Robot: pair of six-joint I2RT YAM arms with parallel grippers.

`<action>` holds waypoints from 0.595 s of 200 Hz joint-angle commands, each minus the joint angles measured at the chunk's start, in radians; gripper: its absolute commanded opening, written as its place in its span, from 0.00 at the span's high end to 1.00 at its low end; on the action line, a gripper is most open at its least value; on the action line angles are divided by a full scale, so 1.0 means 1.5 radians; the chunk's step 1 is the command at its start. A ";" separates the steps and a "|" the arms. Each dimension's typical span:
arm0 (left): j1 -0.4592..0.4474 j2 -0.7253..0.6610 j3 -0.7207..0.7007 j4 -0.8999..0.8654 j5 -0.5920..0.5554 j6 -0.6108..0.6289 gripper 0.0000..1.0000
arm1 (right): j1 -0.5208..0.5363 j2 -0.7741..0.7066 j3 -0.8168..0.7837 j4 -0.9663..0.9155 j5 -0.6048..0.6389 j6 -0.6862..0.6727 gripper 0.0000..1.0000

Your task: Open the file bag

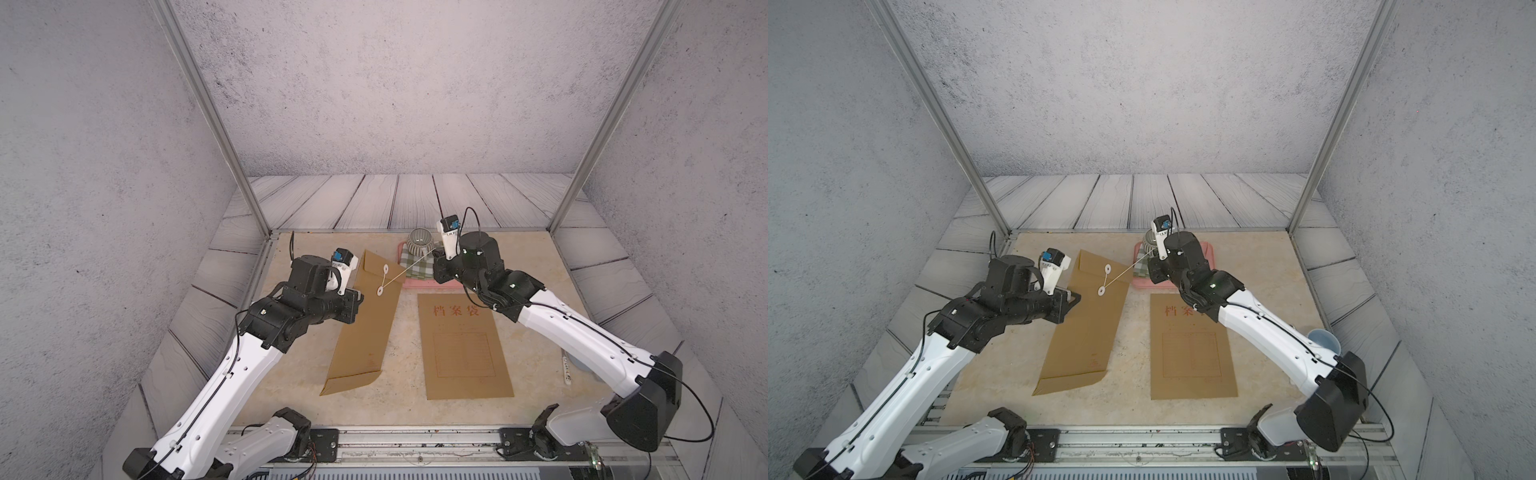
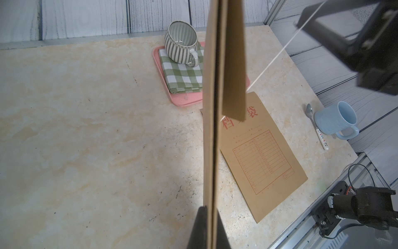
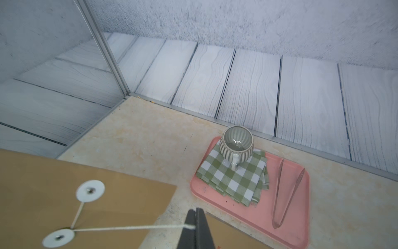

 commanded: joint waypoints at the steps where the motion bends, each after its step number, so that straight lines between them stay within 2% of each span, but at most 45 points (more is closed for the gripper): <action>1: 0.004 0.009 -0.022 0.012 0.023 -0.010 1.00 | 0.011 -0.031 0.039 -0.026 -0.033 -0.008 1.00; 37: 0.008 0.013 -0.037 0.028 0.021 -0.014 1.00 | 0.087 -0.045 0.067 -0.034 -0.076 -0.033 1.00; 61: 0.015 0.015 -0.051 0.046 0.021 -0.026 1.00 | 0.146 -0.063 0.045 -0.015 -0.154 -0.027 1.00; 84: 0.024 0.007 -0.064 0.078 0.020 -0.049 1.00 | 0.201 -0.091 -0.053 0.034 -0.208 0.023 1.00; 119: 0.036 0.002 -0.075 0.111 0.018 -0.077 1.00 | 0.253 -0.126 -0.265 0.128 -0.201 0.155 1.00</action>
